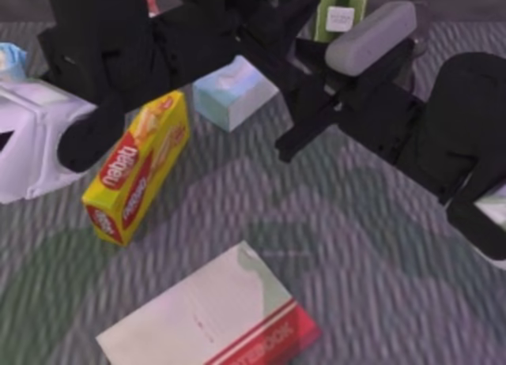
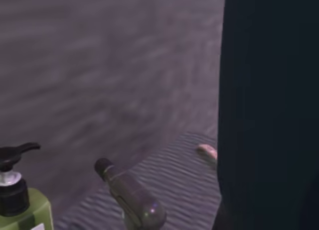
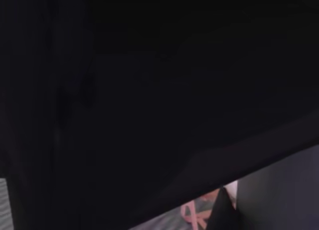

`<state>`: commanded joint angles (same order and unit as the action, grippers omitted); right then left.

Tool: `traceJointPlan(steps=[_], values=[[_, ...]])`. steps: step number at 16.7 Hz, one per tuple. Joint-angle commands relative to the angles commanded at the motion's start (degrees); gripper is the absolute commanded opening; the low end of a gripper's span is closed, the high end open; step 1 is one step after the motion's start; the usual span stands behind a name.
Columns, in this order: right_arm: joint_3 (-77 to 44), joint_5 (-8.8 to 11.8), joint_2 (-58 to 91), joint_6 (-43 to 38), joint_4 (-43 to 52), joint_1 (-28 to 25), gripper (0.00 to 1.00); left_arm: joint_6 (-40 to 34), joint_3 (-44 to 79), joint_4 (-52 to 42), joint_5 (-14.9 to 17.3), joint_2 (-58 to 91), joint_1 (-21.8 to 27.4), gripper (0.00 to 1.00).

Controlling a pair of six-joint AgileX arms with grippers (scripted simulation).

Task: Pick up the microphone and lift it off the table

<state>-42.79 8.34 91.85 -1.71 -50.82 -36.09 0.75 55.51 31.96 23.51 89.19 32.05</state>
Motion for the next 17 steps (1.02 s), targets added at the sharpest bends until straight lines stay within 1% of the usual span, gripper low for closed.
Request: traceJointPlan(steps=[1,2,10,17], values=[[0.00,0.00,0.00,0.00,0.00,0.00,0.00,0.00,0.00,0.00,0.00,0.00,0.00,0.02],[0.00,0.00,0.00,0.00,0.00,0.00,0.00,0.00,0.00,0.00,0.00,0.00,0.00,0.00],[0.00,0.00,0.00,0.00,0.00,0.00,0.00,0.00,0.00,0.00,0.00,0.00,0.00,0.00],[0.00,0.00,0.00,0.00,0.00,0.00,0.53,0.00,0.00,0.00,0.00,0.00,0.00,0.00]])
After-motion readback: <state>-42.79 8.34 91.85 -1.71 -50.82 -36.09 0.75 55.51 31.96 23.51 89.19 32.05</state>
